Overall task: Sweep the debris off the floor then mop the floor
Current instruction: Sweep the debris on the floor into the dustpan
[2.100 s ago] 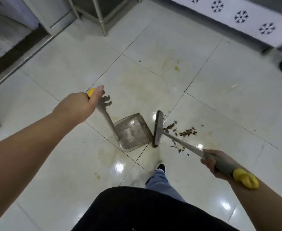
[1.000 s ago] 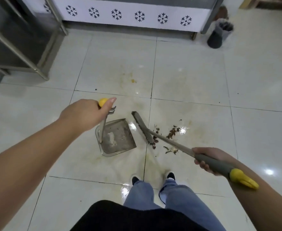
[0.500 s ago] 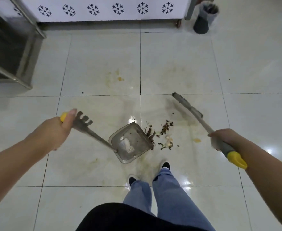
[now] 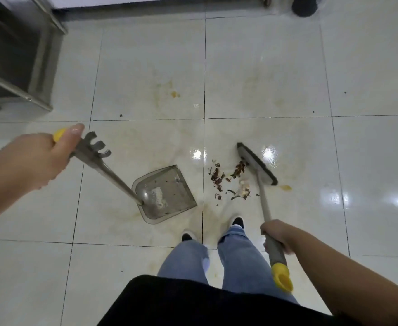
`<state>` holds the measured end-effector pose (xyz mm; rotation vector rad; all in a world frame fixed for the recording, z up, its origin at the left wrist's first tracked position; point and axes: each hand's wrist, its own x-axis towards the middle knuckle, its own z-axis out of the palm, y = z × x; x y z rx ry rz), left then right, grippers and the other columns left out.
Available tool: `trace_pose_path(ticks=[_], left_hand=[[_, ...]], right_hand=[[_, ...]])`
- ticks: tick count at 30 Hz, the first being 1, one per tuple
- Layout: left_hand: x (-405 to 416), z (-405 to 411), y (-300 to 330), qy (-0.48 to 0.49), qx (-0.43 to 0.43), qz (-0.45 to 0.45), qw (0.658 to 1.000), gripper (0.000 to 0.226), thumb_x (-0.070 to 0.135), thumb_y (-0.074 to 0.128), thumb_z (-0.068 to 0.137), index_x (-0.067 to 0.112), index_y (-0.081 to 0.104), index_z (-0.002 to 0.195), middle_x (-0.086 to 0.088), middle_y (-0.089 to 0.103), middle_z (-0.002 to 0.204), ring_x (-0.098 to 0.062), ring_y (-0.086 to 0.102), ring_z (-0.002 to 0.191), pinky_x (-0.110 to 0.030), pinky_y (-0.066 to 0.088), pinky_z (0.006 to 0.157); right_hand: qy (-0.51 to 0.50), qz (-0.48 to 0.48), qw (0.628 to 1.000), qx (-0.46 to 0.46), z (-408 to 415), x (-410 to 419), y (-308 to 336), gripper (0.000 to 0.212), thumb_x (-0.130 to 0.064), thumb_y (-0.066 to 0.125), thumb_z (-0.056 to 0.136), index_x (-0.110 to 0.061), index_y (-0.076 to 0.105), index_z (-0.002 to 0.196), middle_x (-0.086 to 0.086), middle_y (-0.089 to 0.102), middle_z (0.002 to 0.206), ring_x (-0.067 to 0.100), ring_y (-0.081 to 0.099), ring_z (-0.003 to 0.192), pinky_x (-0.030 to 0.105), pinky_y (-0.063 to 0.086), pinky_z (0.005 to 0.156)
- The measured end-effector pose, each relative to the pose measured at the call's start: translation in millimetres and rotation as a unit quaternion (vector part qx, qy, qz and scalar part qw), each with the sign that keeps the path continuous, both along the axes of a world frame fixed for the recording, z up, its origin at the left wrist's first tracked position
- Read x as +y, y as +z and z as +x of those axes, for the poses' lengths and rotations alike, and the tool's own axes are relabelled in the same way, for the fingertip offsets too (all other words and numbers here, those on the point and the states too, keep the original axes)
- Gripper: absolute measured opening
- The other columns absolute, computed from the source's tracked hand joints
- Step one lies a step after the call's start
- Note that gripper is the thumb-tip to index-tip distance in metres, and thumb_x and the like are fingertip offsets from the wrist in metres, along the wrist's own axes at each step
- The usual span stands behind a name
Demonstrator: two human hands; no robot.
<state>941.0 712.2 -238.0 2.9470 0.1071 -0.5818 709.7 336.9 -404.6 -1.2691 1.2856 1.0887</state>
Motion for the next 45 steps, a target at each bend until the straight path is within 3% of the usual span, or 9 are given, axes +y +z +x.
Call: trace_pose_path(ticks=[5,12,16,20,22,26,28,41,45], left_hand=[[-11,14,10,-0.092,-0.004,0.002,0.996,0.104,0.097,0.000,0.052,0.005,0.048,0.045,-0.014,0.048,0.036,-0.032,0.054,0.042,-0.038,0.049,0.057],[-36,38,21,-0.233,0.028,-0.001,0.972,0.088,0.080,0.003,0.064,0.007,0.050,0.050,-0.007,0.046,0.036,-0.022,0.050,0.043,-0.026,0.029,0.047],[-57,33,23,-0.272,0.038,-0.018,0.961,0.082,0.076,0.009,0.075,0.009,0.050,0.049,-0.008,0.049,0.049,-0.018,0.047,0.052,-0.026,0.024,0.048],[-55,27,22,-0.284,0.037,-0.003,0.958,0.083,0.079,0.007,0.072,0.013,0.055,0.055,-0.006,0.051,0.055,-0.016,0.048,0.055,-0.027,0.031,0.052],[-58,28,22,-0.273,0.039,-0.001,0.961,0.085,0.080,0.006,0.071,0.012,0.055,0.054,-0.006,0.051,0.055,-0.017,0.048,0.055,-0.028,0.031,0.052],[-74,25,18,-0.283,0.040,-0.001,0.958,0.085,0.079,0.007,0.072,0.010,0.052,0.050,-0.005,0.050,0.048,-0.016,0.047,0.053,-0.026,0.027,0.049],[-81,23,16,-0.289,0.044,0.000,0.956,0.082,0.079,0.007,0.071,0.012,0.051,0.050,-0.005,0.050,0.049,-0.015,0.046,0.053,-0.026,0.027,0.049],[-97,11,22,-0.286,0.062,0.010,0.956,0.082,0.077,0.010,0.077,0.012,0.054,0.056,-0.007,0.056,0.051,-0.020,0.054,0.050,-0.025,0.033,0.050],[-100,10,22,-0.279,0.067,0.016,0.958,0.085,0.077,0.011,0.078,0.009,0.057,0.057,-0.009,0.057,0.051,-0.023,0.056,0.050,-0.027,0.037,0.053]], right_hand=[[-0.153,0.032,0.987,-0.038,8,-21,43,0.013,-0.005,0.044,0.091,-0.006,0.039,0.079,0.008,0.040,0.037,0.016,0.037,0.024,0.014,0.034,0.030],[-0.420,0.033,0.905,-0.049,-13,20,104,0.015,-0.008,0.043,0.093,0.001,0.050,0.084,0.013,0.060,0.047,0.019,0.058,0.032,0.025,0.052,0.035],[-0.479,0.039,0.874,-0.080,-20,55,99,0.021,-0.005,0.035,0.094,-0.008,0.041,0.074,0.004,0.043,0.038,0.009,0.043,0.024,0.011,0.041,0.029],[-0.570,0.075,0.817,-0.052,-17,68,70,0.022,-0.007,0.033,0.093,-0.015,0.034,0.072,0.002,0.037,0.036,0.008,0.040,0.022,0.009,0.037,0.028],[-0.554,0.104,0.826,-0.025,-9,73,52,0.024,-0.009,0.039,0.093,-0.014,0.037,0.069,0.002,0.039,0.036,0.008,0.042,0.022,0.010,0.039,0.030],[-0.415,0.119,0.902,0.005,12,103,24,0.023,-0.002,0.041,0.091,-0.009,0.041,0.069,0.003,0.040,0.035,0.012,0.042,0.024,0.013,0.041,0.033],[-0.404,0.128,0.906,-0.019,22,120,15,0.026,0.001,0.038,0.090,-0.010,0.039,0.067,0.002,0.040,0.034,0.013,0.041,0.024,0.012,0.038,0.032],[-0.610,0.215,0.759,-0.069,27,96,33,0.025,-0.006,0.032,0.095,-0.012,0.036,0.070,0.001,0.039,0.037,0.010,0.043,0.023,0.012,0.039,0.029],[-0.626,0.224,0.742,-0.080,13,80,44,0.012,0.001,0.042,0.071,-0.009,0.040,0.079,0.002,0.042,0.039,0.007,0.045,0.025,0.011,0.041,0.033]])
